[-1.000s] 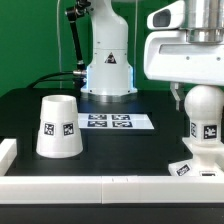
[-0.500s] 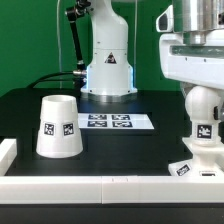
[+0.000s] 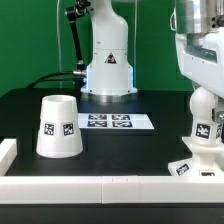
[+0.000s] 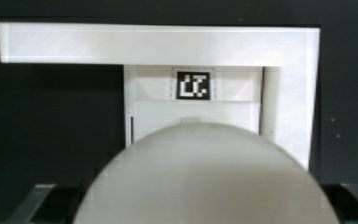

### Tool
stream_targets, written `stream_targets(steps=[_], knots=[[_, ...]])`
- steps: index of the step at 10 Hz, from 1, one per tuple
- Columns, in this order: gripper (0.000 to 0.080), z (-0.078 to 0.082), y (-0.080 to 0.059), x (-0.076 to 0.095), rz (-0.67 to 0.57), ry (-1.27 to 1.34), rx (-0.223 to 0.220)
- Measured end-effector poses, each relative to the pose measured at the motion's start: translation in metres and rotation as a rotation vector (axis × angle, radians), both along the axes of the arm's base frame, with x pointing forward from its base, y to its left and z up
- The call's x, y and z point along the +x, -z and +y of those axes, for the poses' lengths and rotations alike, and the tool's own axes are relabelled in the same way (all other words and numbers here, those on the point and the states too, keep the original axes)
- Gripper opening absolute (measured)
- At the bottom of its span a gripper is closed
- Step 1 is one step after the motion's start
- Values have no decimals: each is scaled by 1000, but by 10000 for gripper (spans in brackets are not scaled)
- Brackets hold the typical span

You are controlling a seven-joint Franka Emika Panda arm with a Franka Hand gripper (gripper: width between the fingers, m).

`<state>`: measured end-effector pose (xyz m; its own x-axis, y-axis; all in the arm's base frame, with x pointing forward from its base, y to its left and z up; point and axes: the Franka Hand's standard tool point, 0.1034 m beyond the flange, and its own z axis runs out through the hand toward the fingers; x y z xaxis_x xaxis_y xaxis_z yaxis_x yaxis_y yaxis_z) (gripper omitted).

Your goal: Assemble lamp

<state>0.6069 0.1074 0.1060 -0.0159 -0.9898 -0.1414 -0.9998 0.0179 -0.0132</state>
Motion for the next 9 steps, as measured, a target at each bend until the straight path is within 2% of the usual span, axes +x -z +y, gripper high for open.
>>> stream_targets(steps=[1,3,4,9], knots=[[577,1,0,1,5,59,4],[577,1,0,1,-2,11,3],[673,2,0,0,-1,2,2],[699,7,-3,-2,-34,-458,1]])
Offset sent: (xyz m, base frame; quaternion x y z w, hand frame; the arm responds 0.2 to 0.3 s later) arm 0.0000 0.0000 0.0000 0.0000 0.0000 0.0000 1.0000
